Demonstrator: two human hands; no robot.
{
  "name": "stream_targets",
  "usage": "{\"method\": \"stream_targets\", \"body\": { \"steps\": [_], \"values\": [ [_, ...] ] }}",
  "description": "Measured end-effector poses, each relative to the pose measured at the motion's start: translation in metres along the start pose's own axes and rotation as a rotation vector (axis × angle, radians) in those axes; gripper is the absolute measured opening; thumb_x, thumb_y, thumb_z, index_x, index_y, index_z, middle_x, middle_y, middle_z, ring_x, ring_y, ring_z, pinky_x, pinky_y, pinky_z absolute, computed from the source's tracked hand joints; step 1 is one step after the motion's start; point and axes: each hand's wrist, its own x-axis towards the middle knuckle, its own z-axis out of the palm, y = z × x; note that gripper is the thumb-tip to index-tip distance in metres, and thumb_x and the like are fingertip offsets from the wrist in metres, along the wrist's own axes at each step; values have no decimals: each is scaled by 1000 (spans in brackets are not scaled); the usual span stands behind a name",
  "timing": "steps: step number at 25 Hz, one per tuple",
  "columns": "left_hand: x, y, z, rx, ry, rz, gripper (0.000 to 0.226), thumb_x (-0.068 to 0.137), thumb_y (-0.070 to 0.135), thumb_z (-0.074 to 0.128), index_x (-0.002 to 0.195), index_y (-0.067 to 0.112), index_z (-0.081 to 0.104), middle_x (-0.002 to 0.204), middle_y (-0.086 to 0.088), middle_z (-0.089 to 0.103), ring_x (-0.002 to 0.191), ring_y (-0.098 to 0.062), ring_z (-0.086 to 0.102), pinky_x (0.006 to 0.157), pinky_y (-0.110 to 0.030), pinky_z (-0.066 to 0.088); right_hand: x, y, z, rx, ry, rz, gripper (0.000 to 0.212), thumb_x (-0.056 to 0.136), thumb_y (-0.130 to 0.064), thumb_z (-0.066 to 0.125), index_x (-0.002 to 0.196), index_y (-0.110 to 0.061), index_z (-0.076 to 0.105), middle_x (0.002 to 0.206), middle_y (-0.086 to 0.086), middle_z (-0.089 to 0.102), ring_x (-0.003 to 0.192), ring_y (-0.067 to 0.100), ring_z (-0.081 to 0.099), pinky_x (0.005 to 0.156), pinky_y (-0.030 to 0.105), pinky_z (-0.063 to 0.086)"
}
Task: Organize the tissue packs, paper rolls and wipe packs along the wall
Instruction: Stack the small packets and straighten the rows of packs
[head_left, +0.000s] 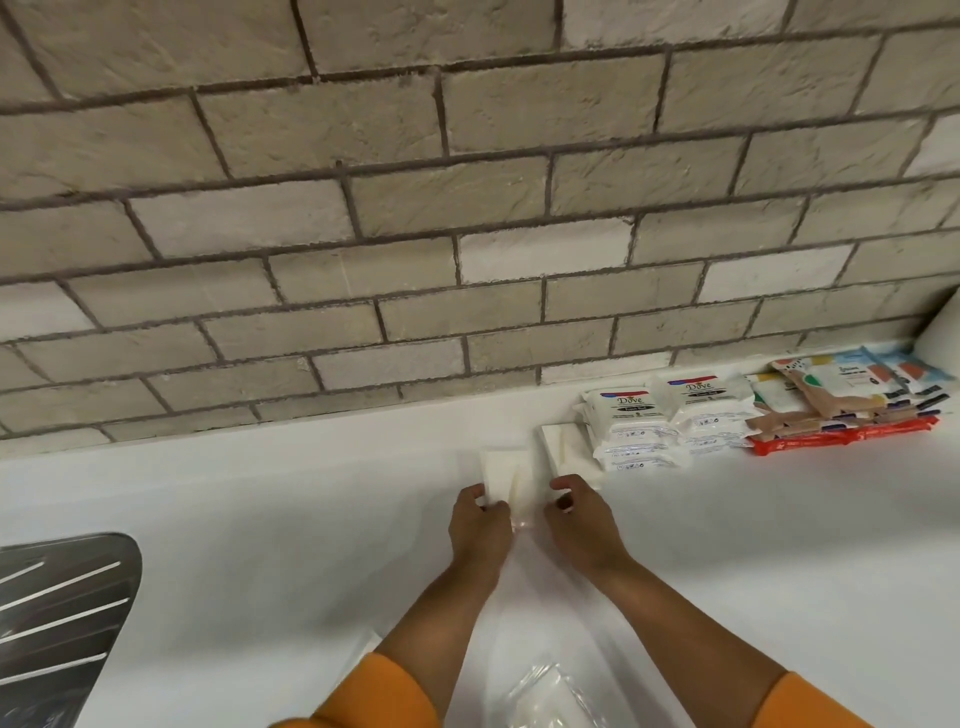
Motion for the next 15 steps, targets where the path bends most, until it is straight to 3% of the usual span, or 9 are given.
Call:
{"method": "stream_targets", "body": {
  "steps": [3,5,9,15],
  "values": [
    [17,11,14,131,93,-17,37,86,8,59,123,14,62,121,-10,68,106,-29,66,85,-32,55,12,12,-5,-469,70,-193,47,90,-11,53,137,-16,55,132,11,52,122,33,51,100,38,46],
    [26,17,22,225,106,-11,37,88,8,60,124,10,63,124,-13,68,114,-32,64,88,-29,50,19,14,-8,-639,56,-221,54,89,-14,52,143,-15,49,144,11,44,131,34,42,104,41,45],
    [40,26,35,363,73,26,39,90,11,61,128,4,59,129,-15,64,116,-32,63,69,-25,50,27,16,-12,-757,-7,-219,57,90,-19,50,146,-17,42,150,5,40,138,29,35,107,39,42],
    [50,23,41,535,75,96,43,92,16,61,134,11,53,134,-11,59,122,-31,59,96,-40,55,37,20,-14,-791,-38,-238,51,89,-19,47,140,-15,46,145,6,46,135,33,39,107,39,42]
  ]
}}
